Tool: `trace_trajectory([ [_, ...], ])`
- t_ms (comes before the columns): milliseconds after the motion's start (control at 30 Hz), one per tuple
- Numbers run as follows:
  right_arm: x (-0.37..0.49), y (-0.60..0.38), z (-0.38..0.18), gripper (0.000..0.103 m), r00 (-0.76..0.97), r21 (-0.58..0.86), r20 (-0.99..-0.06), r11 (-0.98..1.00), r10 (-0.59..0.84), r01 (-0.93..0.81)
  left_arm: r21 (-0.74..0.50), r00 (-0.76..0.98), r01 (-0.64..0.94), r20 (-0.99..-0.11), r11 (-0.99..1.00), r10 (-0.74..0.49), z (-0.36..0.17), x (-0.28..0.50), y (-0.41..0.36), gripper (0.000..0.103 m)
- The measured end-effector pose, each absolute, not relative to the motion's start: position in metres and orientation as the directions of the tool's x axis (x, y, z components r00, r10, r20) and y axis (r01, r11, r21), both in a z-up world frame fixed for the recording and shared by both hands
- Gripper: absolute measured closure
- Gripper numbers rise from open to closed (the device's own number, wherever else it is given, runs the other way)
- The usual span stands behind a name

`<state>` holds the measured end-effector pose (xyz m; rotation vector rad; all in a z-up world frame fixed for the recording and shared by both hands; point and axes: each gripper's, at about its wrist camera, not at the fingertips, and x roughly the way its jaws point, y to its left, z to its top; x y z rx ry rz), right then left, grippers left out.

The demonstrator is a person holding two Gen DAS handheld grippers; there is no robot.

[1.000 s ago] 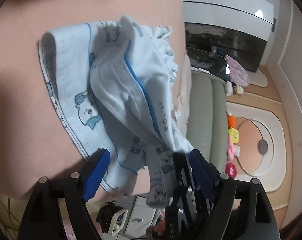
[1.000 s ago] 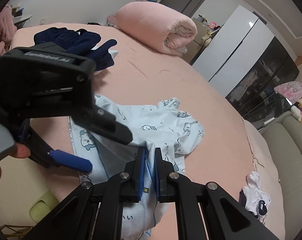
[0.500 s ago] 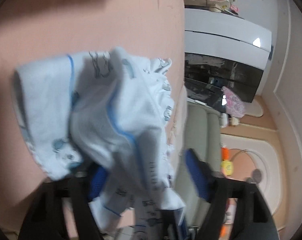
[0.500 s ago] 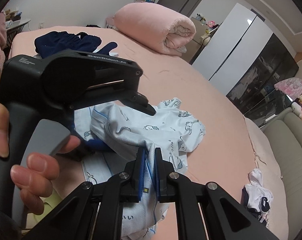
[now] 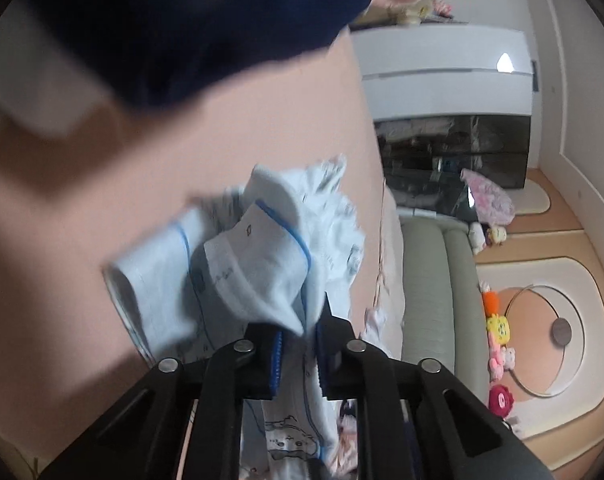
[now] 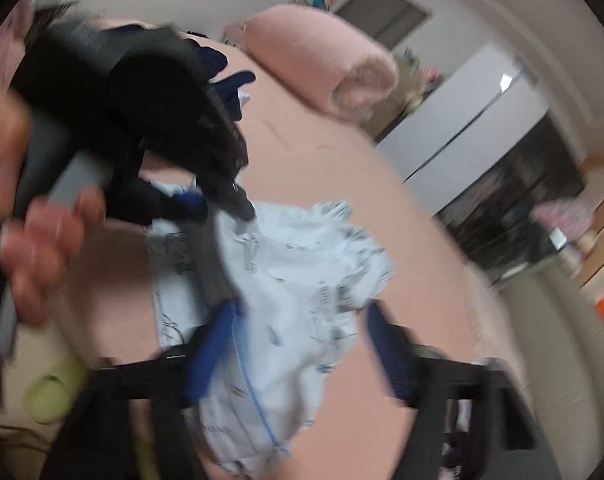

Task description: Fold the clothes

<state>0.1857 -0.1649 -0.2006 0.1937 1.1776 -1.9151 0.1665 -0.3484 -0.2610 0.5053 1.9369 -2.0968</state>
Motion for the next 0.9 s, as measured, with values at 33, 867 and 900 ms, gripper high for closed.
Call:
trace_trajectory([
  [33, 0.19, -0.163, -0.204, 0.027, -0.632, -0.679, -0.503, -0.183, -0.589, 0.711, -0.906, -0.908, 0.411, -0.417, -0.104, 0.035, -0.257, 0.172, -0.351, 0.093],
  [867, 0.118, -0.161, -0.193, 0.027, -0.447, -0.391, -0.747, -0.218, -0.493, 0.894, -0.637, -0.777, 0.501, -0.629, -0.586, 0.019, -0.153, 0.125, -0.357, 0.017],
  [900, 0.11, -0.162, -0.192, 0.027, -0.437, -0.375, -0.756, -0.224, -0.487, 0.9, -0.608, -0.766, 0.499, -0.643, -0.618, 0.014, -0.148, 0.113, -0.358, 0.017],
])
